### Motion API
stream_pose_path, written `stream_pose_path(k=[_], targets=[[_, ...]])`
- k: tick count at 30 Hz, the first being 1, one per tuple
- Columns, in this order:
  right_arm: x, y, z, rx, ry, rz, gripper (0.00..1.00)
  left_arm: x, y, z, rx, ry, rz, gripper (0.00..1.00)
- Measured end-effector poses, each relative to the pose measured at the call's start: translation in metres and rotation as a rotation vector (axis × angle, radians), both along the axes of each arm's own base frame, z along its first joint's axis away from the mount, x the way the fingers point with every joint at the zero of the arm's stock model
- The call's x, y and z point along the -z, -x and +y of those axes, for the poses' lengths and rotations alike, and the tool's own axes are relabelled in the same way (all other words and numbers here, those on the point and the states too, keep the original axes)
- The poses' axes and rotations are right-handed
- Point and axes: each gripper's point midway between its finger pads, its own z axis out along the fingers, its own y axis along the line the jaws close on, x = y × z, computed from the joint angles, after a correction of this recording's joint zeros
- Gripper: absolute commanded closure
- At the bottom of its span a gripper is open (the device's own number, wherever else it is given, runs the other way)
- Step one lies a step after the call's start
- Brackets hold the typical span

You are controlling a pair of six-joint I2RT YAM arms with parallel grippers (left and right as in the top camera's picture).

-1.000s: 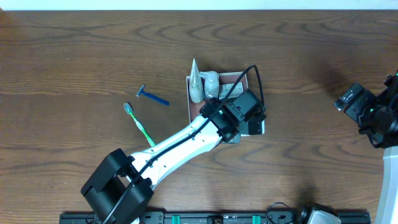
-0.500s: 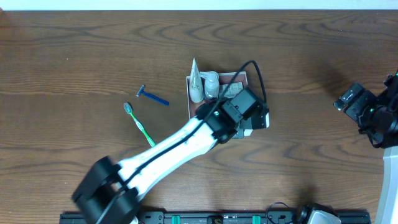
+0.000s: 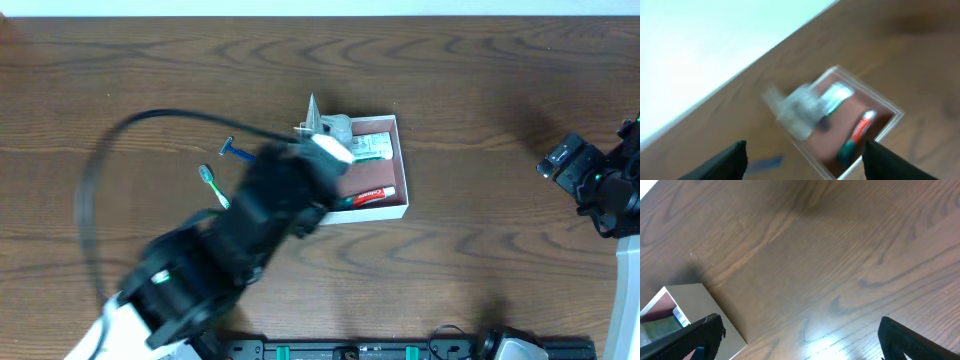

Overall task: Pack container
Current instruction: 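Release the toothpaste and move the left gripper to the toothbrush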

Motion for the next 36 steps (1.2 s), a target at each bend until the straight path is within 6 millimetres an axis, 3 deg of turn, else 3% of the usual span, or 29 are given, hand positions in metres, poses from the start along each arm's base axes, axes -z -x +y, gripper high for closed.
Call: stream_pose_path(k=[3,6,9,12,18,27,36], targets=[[0.0,0.0,0.0,0.0,0.0,0.0,0.01,0.013,-0.004,0.058,-0.292,0.031,0.072,0.25],[0.0,0.0,0.0,0.0,0.0,0.0,0.01,0.031,-0.01,0.104,-0.567,0.074,0.141,0.11],[0.0,0.0,0.0,0.0,0.0,0.0,0.01,0.051,-0.019,0.133,-0.778,0.125,0.186,0.05],[0.0,0.0,0.0,0.0,0.0,0.0,0.01,0.078,-0.029,0.151,-0.933,0.143,0.245,0.05],[0.0,0.0,0.0,0.0,0.0,0.0,0.01,0.135,-0.052,0.158,-1.088,0.085,0.379,0.05],[0.0,0.0,0.0,0.0,0.0,0.0,0.01,0.224,-0.076,0.14,-1.179,0.116,0.637,0.05],[0.0,0.0,0.0,0.0,0.0,0.0,0.01,0.262,-0.066,0.144,-1.182,0.124,0.815,0.06]])
